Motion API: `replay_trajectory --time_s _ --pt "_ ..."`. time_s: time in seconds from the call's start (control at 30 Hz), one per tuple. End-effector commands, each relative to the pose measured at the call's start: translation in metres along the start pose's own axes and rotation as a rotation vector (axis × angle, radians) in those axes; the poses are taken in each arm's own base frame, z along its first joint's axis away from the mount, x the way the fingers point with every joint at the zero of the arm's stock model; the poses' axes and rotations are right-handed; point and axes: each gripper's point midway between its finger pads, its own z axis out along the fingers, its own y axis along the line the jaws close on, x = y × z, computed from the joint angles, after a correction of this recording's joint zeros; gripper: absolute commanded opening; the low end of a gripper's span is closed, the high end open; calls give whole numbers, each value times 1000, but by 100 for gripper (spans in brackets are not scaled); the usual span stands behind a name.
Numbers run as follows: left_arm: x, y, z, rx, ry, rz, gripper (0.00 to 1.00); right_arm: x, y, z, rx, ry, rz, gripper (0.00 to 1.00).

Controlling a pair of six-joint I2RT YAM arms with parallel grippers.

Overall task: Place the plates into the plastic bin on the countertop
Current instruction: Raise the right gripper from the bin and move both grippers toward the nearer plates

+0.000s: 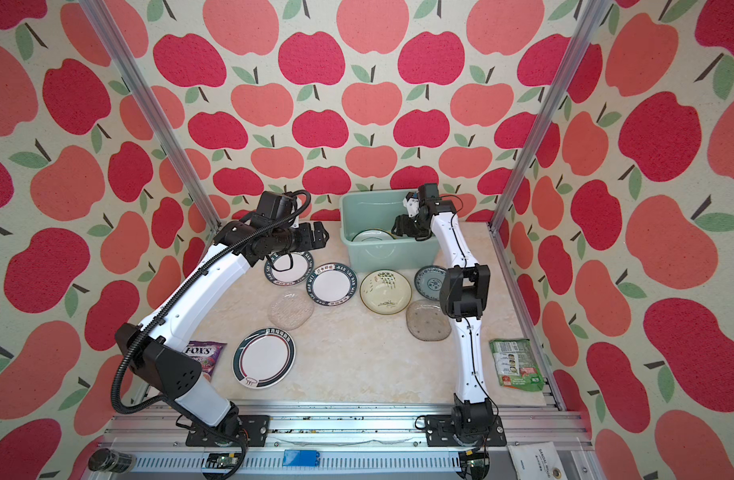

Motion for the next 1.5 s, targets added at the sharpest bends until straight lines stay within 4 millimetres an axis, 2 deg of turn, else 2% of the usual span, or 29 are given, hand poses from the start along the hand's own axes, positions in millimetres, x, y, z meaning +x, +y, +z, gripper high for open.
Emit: replay_trajectory --time_s 0.0,0.07,0.37,0.53,0.67,0.77,0.9,1.03,1.2,1.33,1.47 --pt "0 14 -15 -63 -29 23 99 -12 29 -27 -50 -32 -42 67" --pt "-3 19 -24 -83 -59 32 99 -16 36 -36 -54 -45 -56 68" --pt "-12 39 -89 -146 -234 62 99 -30 76 -93 -78 -130 -78 69" --pt "0 52 -134 -165 -296 39 99 -31 105 -131 -85 -175 -98 69" --pt "19 70 -174 -185 -342 -27 99 -20 136 -159 -100 -198 -96 69" --pt "41 83 -196 -193 -337 -87 99 -5 164 -177 -128 -227 -96 68" --pt "78 101 -214 -229 -258 -150 99 23 202 -197 -189 -292 -101 68" --pt "114 113 -219 -262 -134 -176 99 52 222 -213 -240 -371 -53 69" --pt "148 109 -210 -222 20 -194 99 94 233 -232 -246 -403 -38 69" --pt "166 114 -206 -245 83 -260 99 130 239 -231 -264 -370 -14 68" --pt "189 125 -200 -296 177 -310 99 172 253 -212 -317 -320 54 67"
